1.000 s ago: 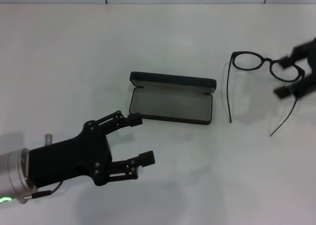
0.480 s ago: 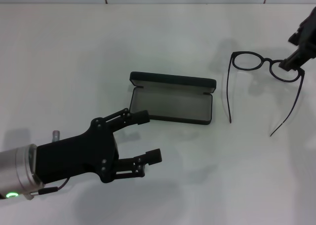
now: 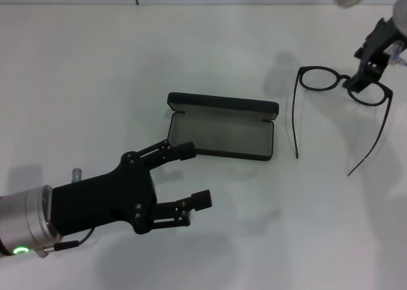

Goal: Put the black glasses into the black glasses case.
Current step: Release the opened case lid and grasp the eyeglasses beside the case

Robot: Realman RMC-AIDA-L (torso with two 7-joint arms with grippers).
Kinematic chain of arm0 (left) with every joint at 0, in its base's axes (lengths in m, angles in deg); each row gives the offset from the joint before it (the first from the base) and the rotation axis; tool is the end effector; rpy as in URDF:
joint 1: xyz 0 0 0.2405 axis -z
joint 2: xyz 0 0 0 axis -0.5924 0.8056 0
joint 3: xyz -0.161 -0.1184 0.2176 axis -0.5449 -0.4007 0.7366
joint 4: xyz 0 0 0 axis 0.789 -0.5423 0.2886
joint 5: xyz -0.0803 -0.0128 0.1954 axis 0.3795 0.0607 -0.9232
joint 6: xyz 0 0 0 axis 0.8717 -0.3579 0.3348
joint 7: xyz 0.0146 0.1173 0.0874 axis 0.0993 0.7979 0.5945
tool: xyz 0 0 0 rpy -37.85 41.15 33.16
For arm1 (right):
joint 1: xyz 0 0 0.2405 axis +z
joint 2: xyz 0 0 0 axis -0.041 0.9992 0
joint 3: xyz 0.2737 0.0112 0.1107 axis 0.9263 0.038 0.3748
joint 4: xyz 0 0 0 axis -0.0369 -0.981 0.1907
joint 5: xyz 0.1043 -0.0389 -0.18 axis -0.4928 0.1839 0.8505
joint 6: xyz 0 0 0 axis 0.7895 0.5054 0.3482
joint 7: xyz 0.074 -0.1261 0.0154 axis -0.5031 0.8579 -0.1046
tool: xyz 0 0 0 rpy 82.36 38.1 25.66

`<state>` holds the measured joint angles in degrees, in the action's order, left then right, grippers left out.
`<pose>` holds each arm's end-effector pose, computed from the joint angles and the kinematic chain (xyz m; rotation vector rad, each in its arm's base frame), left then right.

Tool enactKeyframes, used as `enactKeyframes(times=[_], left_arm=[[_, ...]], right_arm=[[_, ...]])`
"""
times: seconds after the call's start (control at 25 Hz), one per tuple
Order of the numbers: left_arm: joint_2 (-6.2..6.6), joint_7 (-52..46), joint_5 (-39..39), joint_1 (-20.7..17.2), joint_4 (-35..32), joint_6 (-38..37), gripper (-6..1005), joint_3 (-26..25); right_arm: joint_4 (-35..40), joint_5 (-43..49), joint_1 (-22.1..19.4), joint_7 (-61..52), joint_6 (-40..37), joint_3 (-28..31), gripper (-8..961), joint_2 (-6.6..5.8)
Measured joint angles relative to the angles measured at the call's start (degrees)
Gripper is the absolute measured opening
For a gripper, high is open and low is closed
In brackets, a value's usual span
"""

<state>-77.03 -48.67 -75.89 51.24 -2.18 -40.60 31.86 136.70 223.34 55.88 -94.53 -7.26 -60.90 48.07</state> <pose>-0.3066 0.2356 -0.0476 -2.6430 -0.5065 -1.2448 0.1501 0.4783 -0.0098 -2.5817 0.2647 -0.7380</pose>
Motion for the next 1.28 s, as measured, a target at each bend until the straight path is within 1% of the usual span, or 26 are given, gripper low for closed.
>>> enactKeyframes(times=[0.32,0.56,0.76,1.0,1.2,1.28], left_arm=[[-0.03,-0.11,0.31,0.13,0.50,0.20,894,0.00],[-0.07,-0.12,0.34,0.64,1.23,1.02,894,0.00],[-0.10,-0.17,0.34,1.49,2.63,1.30,894,0.01],[-0.11,-0.20,0.35,1.54,2.85,1.52,895,0.00],[-0.12,-0.32,0.35,1.64,2.88,1.52,895,0.00],[-0.11,-0.36,0.34,1.68,2.88,1.53,895,0.01]], right_arm=[[-6.05,-1.96,-0.42,0.59,8.77,-2.90,628,0.04],[-10.07,-2.75,-0.03,1.02,12.27,-4.92,626,0.06],[-12.95,-3.23,0.81,1.46,14.86,-5.32,460,0.09],[-15.17,-5.04,1.34,2.70,16.52,-5.36,467,0.12],[-16.24,-5.48,1.80,2.89,17.14,-5.37,288,0.14],[-16.25,-5.49,1.80,2.89,17.17,-5.37,278,0.12]])
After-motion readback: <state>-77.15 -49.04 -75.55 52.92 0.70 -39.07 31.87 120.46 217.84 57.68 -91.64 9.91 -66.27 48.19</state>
